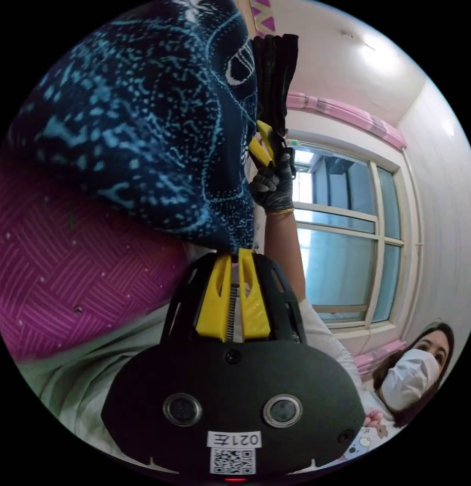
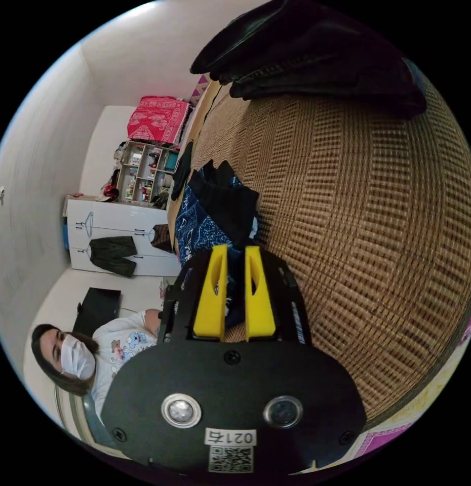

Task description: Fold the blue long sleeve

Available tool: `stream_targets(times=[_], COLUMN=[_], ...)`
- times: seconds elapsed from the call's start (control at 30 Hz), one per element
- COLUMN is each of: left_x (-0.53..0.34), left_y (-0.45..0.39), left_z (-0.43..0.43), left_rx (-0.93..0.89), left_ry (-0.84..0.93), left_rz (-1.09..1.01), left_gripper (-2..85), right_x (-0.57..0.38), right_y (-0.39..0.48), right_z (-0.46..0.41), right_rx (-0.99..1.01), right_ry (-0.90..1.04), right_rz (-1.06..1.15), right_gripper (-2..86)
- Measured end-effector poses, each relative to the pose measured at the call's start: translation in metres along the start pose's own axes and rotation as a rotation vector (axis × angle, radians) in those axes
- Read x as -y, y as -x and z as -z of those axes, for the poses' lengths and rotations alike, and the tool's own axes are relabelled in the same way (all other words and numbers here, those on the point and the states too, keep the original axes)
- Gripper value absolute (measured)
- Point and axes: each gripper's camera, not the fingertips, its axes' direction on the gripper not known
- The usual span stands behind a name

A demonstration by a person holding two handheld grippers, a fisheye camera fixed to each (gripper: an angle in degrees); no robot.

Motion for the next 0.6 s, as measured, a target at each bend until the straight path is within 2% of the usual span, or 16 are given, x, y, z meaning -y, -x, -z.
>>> stream_targets(times=[0.17,0.3,0.43,0.6], left_x=[-0.002,-0.003,-0.017,-0.028], left_y=[-0.035,-0.071,-0.088,-0.058], left_z=[0.048,0.128,0.229,0.311], left_rx=[-0.096,-0.141,-0.040,0.030], left_ry=[-0.031,-0.175,-0.417,-0.661], left_rz=[-0.138,-0.242,-0.293,-0.182], left_gripper=[-0.9,-0.9,-1.0,-1.0], right_x=[0.015,0.052,0.119,0.187], right_y=[0.079,0.154,0.208,0.231], right_z=[0.012,-0.015,-0.094,-0.205], right_rx=[0.006,-0.051,-0.115,-0.170], right_ry=[-0.035,-0.035,0.004,0.083], right_rz=[0.131,0.203,0.223,0.219], right_gripper=[3.0,2.9,3.1,5.0])
